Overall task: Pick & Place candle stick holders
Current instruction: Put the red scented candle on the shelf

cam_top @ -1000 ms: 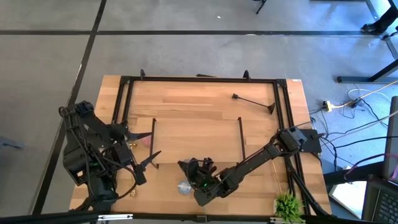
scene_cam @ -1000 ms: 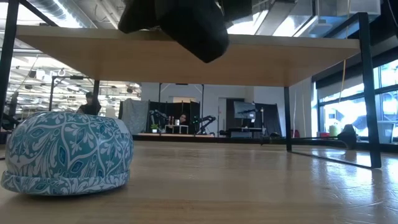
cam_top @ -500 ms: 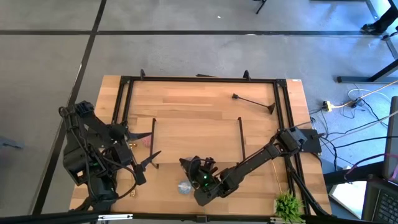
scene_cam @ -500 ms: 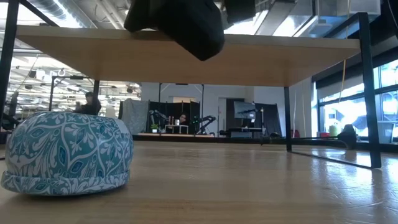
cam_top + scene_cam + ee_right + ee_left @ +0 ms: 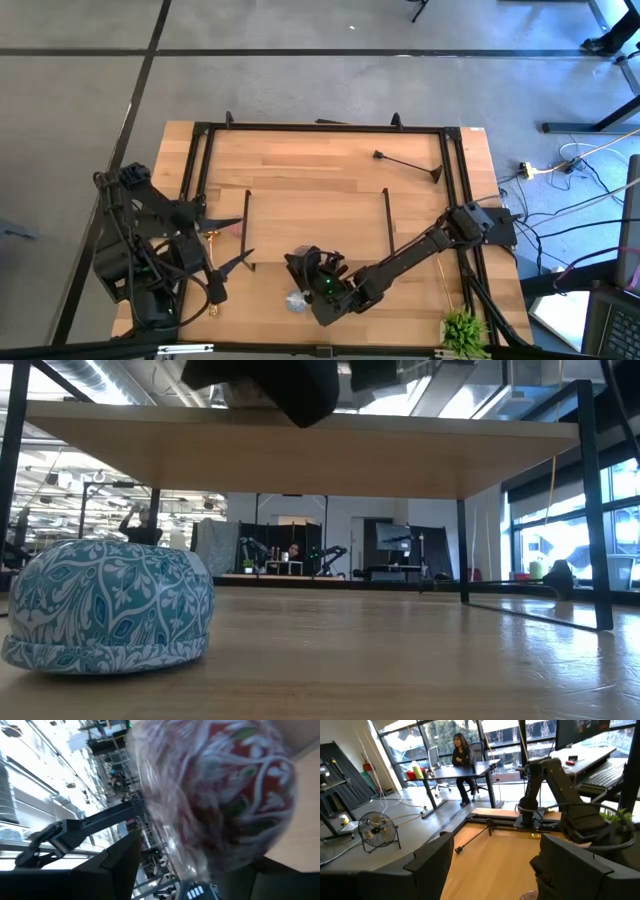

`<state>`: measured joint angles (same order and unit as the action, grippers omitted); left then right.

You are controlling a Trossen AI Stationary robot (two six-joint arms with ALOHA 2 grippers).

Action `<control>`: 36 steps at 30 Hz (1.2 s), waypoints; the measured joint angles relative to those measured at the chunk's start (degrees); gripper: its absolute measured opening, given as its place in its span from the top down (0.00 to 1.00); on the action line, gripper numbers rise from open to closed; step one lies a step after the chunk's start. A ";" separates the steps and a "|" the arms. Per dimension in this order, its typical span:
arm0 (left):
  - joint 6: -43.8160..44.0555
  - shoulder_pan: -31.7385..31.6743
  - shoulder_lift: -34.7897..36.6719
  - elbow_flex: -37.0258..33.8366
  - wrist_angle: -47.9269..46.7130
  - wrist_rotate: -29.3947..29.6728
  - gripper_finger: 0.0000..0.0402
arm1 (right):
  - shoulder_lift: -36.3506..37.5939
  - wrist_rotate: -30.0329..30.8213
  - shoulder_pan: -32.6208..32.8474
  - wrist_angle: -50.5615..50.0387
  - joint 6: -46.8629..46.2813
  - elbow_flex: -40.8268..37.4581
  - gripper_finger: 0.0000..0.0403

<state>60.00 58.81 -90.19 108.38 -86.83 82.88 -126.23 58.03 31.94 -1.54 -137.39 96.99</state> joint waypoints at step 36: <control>0.77 0.30 0.00 0.00 0.01 1.42 0.27 | 0.00 7.90 -0.02 0.51 10.18 0.00 0.45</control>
<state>60.77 59.11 -90.19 108.38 -86.81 84.30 -126.23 65.94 31.92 -1.04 -127.20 96.99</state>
